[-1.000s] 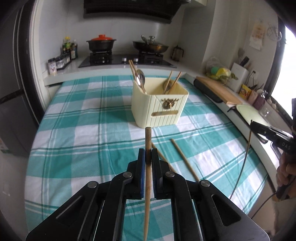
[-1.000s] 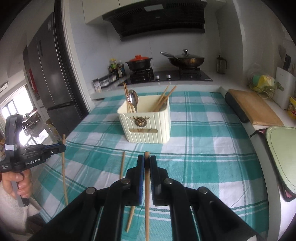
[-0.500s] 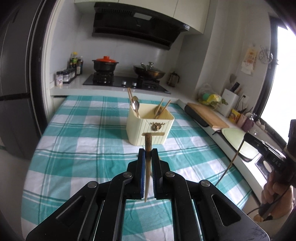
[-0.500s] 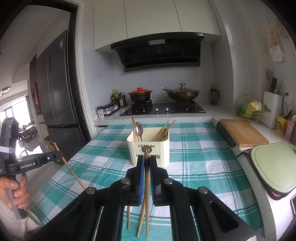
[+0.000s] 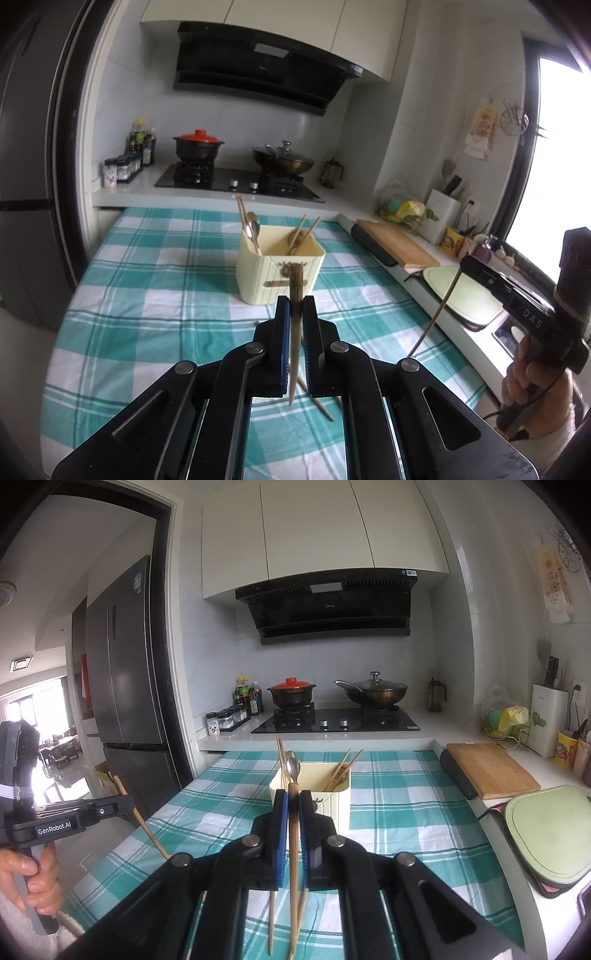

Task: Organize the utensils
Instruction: 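Carry both chopsticks to the cream box and open both grippers to drop them in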

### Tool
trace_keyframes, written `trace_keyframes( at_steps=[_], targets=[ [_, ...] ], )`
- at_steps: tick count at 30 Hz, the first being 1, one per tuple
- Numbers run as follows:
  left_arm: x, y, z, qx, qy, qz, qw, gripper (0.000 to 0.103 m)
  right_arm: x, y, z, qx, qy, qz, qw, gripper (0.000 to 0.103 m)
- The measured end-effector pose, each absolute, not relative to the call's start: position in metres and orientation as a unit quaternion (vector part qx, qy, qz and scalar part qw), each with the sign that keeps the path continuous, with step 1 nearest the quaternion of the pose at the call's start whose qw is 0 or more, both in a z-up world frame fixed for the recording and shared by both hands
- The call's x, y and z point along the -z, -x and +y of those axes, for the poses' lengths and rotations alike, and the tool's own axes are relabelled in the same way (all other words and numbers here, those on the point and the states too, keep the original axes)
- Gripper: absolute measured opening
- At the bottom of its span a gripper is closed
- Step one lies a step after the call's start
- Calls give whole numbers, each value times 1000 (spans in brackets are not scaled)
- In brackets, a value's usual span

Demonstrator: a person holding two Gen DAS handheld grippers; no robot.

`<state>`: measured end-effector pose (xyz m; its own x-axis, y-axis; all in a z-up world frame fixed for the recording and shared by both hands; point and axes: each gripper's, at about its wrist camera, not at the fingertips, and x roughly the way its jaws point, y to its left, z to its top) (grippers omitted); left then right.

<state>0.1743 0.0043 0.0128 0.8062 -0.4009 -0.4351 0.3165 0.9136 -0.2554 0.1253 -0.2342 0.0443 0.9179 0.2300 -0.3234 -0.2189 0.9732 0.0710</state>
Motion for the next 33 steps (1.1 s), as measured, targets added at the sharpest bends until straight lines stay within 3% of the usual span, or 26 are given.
trace_keyframes(
  at_steps=[23, 33],
  targets=[
    [-19, -206, 7, 194, 97, 253, 943, 4, -43, -172, -231, -136, -14, 196, 971, 6],
    [-78, -255, 6, 192, 76, 189, 960, 4, -89, -238, -235, -137, 10, 162, 977, 6]
  ],
)
